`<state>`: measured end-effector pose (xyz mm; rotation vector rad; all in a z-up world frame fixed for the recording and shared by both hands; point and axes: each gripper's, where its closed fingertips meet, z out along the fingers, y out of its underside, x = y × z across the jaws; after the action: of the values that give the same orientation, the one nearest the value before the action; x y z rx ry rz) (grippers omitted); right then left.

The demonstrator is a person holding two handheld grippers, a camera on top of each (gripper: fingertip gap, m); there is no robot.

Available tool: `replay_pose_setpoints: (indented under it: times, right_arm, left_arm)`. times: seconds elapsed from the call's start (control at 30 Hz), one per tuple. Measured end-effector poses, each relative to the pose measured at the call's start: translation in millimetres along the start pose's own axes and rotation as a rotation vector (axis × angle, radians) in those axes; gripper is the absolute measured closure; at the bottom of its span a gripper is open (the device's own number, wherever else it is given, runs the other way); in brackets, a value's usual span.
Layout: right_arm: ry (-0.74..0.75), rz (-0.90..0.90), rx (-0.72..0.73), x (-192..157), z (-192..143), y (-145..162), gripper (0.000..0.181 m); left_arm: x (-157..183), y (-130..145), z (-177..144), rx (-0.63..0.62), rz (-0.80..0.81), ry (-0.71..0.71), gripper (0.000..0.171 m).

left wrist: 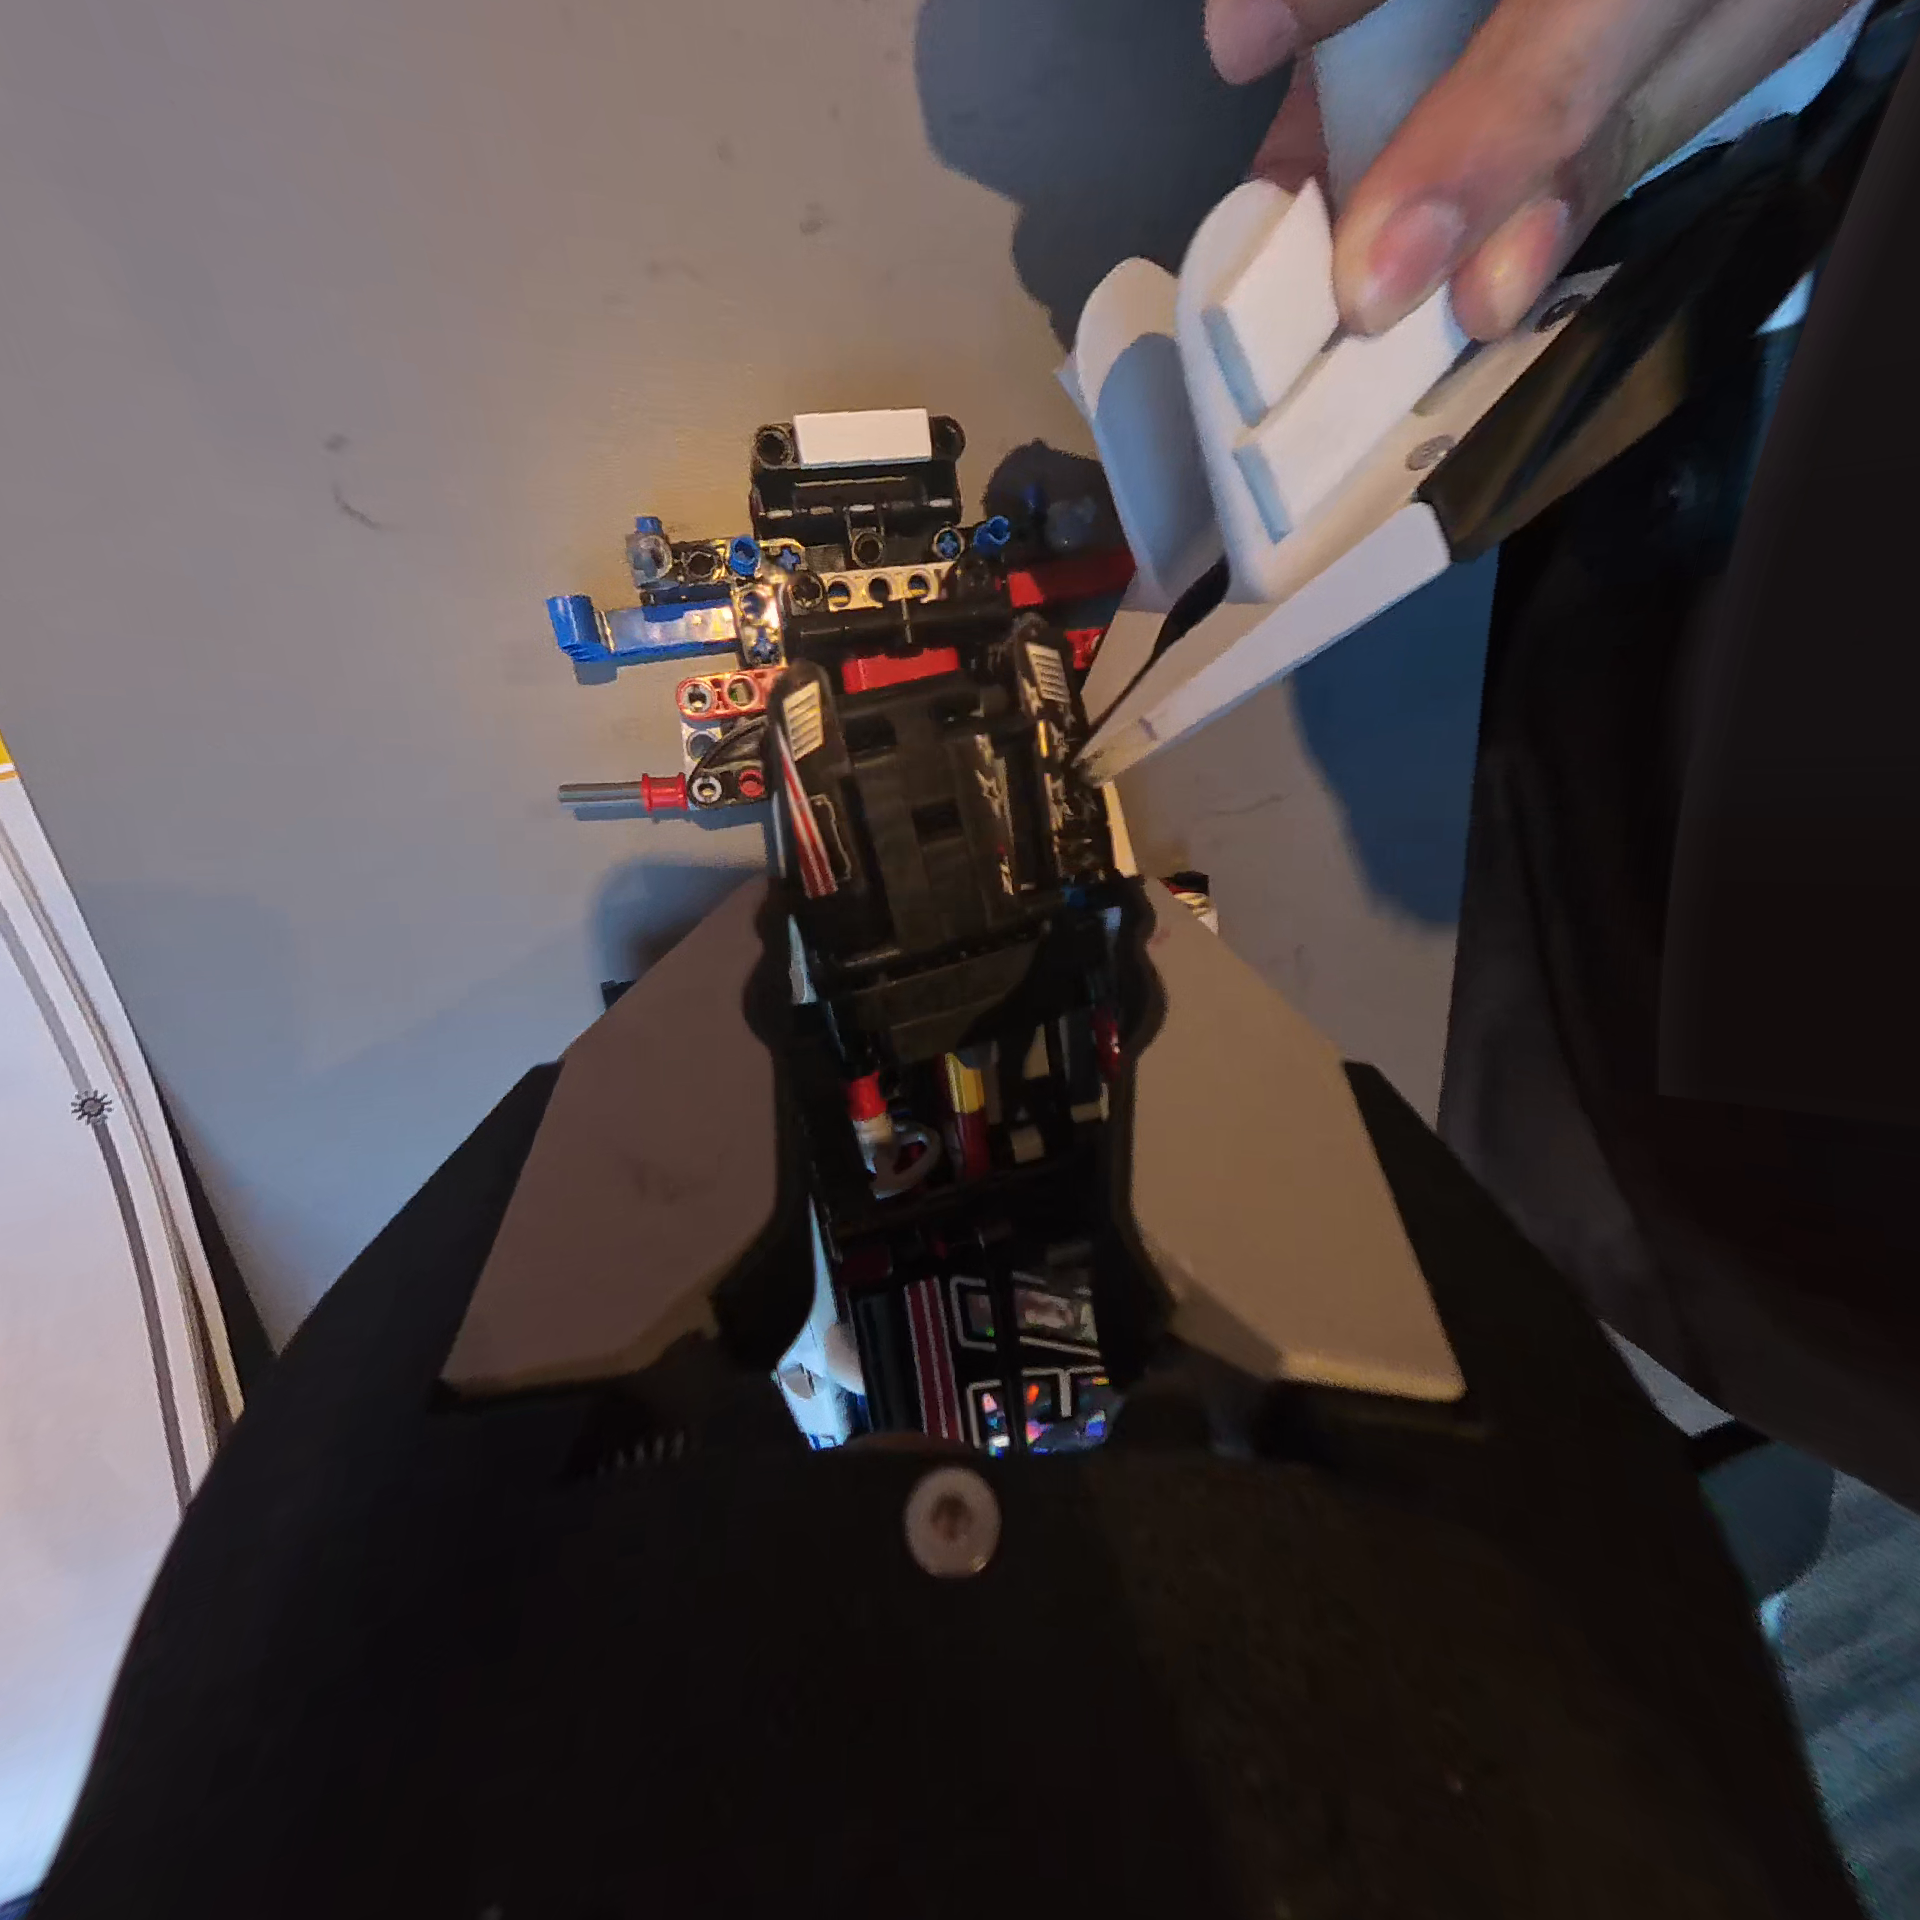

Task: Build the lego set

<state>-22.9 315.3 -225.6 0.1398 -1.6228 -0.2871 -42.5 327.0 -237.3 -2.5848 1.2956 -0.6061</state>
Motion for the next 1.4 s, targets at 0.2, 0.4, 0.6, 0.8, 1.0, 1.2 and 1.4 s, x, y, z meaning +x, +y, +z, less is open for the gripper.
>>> replay_pose_setpoints:
  times: [0.2,0.4,0.6,0.8,1.0,1.2,1.4]
  right_arm:
    - [0.026,-0.043,0.004,1,-2,1,0.18]
    - [0.019,-0.038,-0.013,1,3,3,0.18]
    - [0.0,0.024,0.001,1,2,2,0.178]
    - [-0.067,0.245,0.022,9,-8,6,0.166]
    - [-0.242,0.97,-0.116,6,-31,51,0.179]
    - [-0.856,2.139,0.034,1,-26,16,0.138]
    - [-0.903,2.528,0.161,-2,-14,13,0.155]
  left_arm:
    - [-2,1,-1,0.011,0.052,0.092,0.113]
    - [-1,5,3,-0.075,0.121,-0.036,0.102]
    - [-4,3,1,-0.057,0.072,-0.032,0.102]
    - [-1,-6,5,0.023,-0.042,0.14,0.095]
    - [-13,-19,-8,0.126,-0.075,0.214,0.122]
    - [-16,-25,-5,0.127,-0.103,0.367,0.126]
    - [-17,-21,-9,0.133,-0.087,0.474,0.128]
